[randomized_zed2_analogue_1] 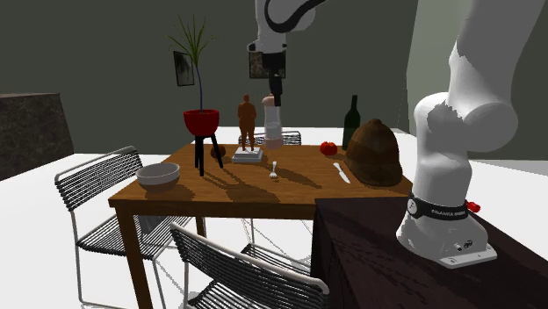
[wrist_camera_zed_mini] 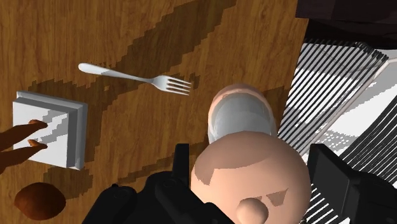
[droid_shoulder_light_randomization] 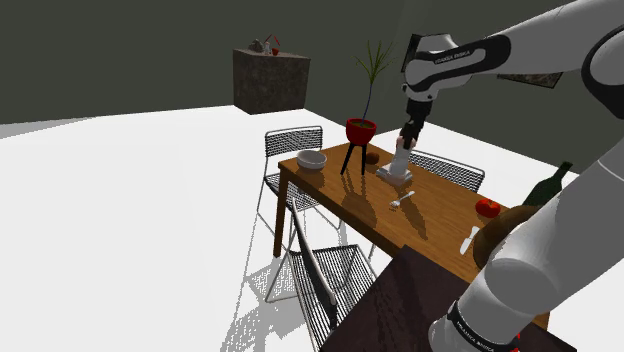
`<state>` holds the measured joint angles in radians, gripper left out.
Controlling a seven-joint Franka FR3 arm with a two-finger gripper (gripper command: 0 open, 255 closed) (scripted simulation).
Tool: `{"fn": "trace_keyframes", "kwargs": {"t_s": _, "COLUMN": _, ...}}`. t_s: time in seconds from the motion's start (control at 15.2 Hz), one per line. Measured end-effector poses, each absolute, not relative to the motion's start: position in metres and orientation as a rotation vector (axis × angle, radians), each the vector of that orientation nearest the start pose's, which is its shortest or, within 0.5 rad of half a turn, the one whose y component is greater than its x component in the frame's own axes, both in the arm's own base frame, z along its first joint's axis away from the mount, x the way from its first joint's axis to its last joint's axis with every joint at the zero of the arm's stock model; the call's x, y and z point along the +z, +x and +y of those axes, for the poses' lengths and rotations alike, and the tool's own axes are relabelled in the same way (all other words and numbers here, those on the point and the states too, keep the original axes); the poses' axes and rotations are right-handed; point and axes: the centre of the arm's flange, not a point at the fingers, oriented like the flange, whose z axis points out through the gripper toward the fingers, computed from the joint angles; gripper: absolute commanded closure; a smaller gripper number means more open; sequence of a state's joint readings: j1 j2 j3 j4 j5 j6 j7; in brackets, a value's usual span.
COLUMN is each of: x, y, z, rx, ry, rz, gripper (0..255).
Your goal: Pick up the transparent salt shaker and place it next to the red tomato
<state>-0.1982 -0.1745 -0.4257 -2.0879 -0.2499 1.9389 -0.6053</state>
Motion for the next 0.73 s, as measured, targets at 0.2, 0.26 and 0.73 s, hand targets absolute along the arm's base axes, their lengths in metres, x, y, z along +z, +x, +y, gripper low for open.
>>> {"fn": "trace_keyframes", "kwargs": {"t_s": 0.2, "x": 0.509, "y": 0.399, "z": -0.318, "rx": 0.135, "ry": -3.277, "rz": -0.124, "gripper": 255}}
{"fn": "trace_keyframes", "kwargs": {"t_s": 0.26, "x": 0.514, "y": 0.4, "z": -0.319, "rx": 0.135, "ry": -3.277, "rz": -0.124, "gripper": 255}}
{"fn": "trace_keyframes", "kwargs": {"t_s": 0.73, "x": 0.553, "y": 0.399, "z": -0.318, "rx": 0.135, "ry": -3.277, "rz": -0.124, "gripper": 255}}
